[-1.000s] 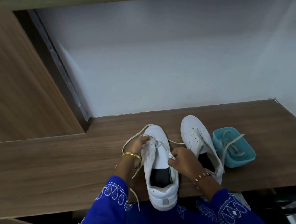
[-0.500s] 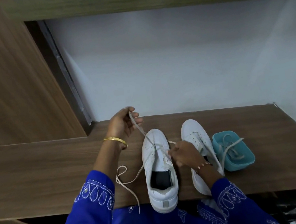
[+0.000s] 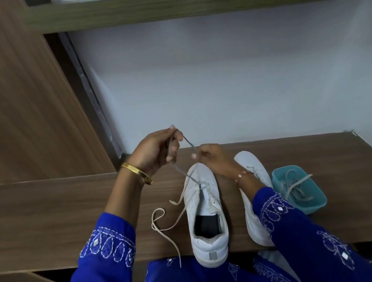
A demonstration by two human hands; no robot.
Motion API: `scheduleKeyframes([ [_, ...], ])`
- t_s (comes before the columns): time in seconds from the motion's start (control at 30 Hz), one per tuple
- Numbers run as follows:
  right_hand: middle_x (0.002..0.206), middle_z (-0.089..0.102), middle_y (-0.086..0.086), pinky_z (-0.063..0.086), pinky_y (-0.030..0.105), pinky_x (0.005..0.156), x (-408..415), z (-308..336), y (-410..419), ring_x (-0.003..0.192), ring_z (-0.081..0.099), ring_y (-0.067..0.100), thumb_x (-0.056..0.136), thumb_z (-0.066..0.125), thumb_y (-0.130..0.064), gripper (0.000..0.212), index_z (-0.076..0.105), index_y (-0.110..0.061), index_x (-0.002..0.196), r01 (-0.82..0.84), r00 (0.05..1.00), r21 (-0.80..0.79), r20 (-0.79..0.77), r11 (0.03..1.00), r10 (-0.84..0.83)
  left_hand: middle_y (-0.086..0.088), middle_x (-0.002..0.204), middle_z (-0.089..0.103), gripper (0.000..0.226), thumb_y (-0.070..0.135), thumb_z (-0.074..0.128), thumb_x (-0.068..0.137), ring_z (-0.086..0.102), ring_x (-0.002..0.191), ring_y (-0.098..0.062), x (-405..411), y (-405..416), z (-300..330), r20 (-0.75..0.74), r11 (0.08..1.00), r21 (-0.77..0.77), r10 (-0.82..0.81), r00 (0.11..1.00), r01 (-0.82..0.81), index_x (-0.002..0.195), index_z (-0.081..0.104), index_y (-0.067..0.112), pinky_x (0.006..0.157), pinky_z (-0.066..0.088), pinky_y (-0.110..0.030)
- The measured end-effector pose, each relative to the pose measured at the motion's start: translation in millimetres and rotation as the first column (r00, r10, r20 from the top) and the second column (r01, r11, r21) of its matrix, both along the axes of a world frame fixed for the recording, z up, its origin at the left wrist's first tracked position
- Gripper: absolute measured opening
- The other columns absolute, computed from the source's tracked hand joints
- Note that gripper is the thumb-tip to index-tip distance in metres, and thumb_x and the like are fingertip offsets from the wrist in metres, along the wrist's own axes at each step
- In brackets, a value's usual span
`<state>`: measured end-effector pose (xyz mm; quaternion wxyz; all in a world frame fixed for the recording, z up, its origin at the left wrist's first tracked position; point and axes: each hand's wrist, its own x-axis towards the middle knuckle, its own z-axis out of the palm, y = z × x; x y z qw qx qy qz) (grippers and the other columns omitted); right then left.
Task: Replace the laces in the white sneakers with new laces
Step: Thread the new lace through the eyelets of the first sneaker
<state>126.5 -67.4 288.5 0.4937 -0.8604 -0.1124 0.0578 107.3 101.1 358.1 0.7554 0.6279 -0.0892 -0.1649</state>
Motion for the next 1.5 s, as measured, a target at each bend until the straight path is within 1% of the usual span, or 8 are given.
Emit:
scheduleKeyframes([
  [0.13,0.097,0.069,0.014,0.047,0.032,0.085,-6,-2,-39,0.092,0.063,0.022,0.093,0.053,-0.034,0.032,0.064,-0.006,0.085,0.159,0.981,0.115,-0.131,0.981,-0.144,0.008,0.038,0.032,0.041,0.029,0.034,0.099,0.024,0.029,-0.006,8,25,-18,-0.115,0.964,-0.046,0.255,0.960,-0.262,0.061,0.043,0.015,0.037,0.022,-0.015],
  [0.27,0.059,0.054,0.006,0.045,0.021,0.055,-11,3,-57,0.051,0.053,0.012,0.095,0.050,-0.033,0.034,0.053,-0.011,0.068,0.313,0.947,0.168,-0.133,0.935,-0.293,0.007,0.036,0.038,0.042,0.023,0.045,0.096,0.033,0.034,-0.012,8,40,-43,0.068,0.809,0.317,0.501,0.863,-0.495,0.055,0.049,0.012,0.037,0.024,-0.015],
  [0.43,0.062,0.047,-0.008,0.038,0.021,0.042,-18,22,-31,0.035,0.038,0.002,0.096,0.047,-0.018,0.025,0.060,-0.009,0.078,0.192,0.978,0.144,-0.114,0.971,-0.176,-0.016,0.104,0.067,0.022,0.013,0.053,0.090,0.060,0.097,-0.030,1,26,-68,0.420,0.406,0.752,0.314,0.851,-0.520,0.106,0.066,0.005,0.081,0.043,-0.030],
  [0.57,0.079,0.061,0.006,0.039,0.024,0.059,-27,26,3,0.065,0.053,0.015,0.094,0.050,-0.016,0.027,0.059,-0.009,0.070,0.060,0.998,0.036,-0.016,0.998,-0.059,-0.015,0.120,0.059,0.035,0.002,0.055,0.086,0.054,0.110,-0.028,-9,-9,-68,0.461,0.583,0.695,0.088,0.883,-0.421,0.120,0.058,0.002,0.085,0.035,-0.020],
  [0.73,0.078,0.065,-0.003,0.042,0.025,0.070,-34,23,2,0.078,0.060,0.016,0.096,0.047,-0.025,0.031,0.058,-0.012,0.071,0.051,0.998,-0.164,0.049,0.985,-0.043,-0.007,0.053,0.046,0.028,0.019,0.053,0.087,0.040,0.050,-0.014,-10,-19,-76,0.310,0.721,0.657,0.007,0.951,-0.220,0.061,0.060,0.015,0.054,0.033,-0.025],
  [1.17,0.079,0.057,-0.006,0.038,0.005,0.057,-42,5,-33,0.063,0.051,-0.003,0.090,0.039,0.007,0.030,0.066,0.000,0.102,-0.002,0.996,-0.294,-0.085,0.956,-0.024,-0.022,0.115,0.062,0.034,0.001,0.050,0.086,0.061,0.092,-0.034,-13,23,-90,0.400,0.411,0.716,0.421,0.814,-0.564,0.118,0.060,0.000,0.079,0.043,-0.031],
  [1.37,0.078,0.070,0.008,0.042,0.018,0.057,-41,-8,-10,0.063,0.057,0.010,0.084,0.053,0.001,0.021,0.053,-0.020,0.082,0.092,0.996,-0.203,0.040,0.975,-0.086,-0.011,0.119,0.058,0.040,-0.004,0.049,0.088,0.056,0.110,-0.026,-28,-38,-93,0.241,0.784,0.510,0.266,0.933,-0.355,0.127,0.050,0.003,0.095,0.040,-0.028],
  [1.5,0.074,0.068,0.010,0.046,0.026,0.066,-46,-12,-6,0.068,0.058,0.015,0.082,0.063,-0.007,0.012,0.064,-0.014,0.072,0.212,0.969,-0.196,0.166,0.957,-0.181,-0.018,0.109,0.065,0.034,-0.002,0.047,0.090,0.058,0.094,-0.018,-26,-51,-99,0.136,0.820,0.488,0.268,0.954,-0.300,0.123,0.054,0.002,0.091,0.044,-0.030],
])
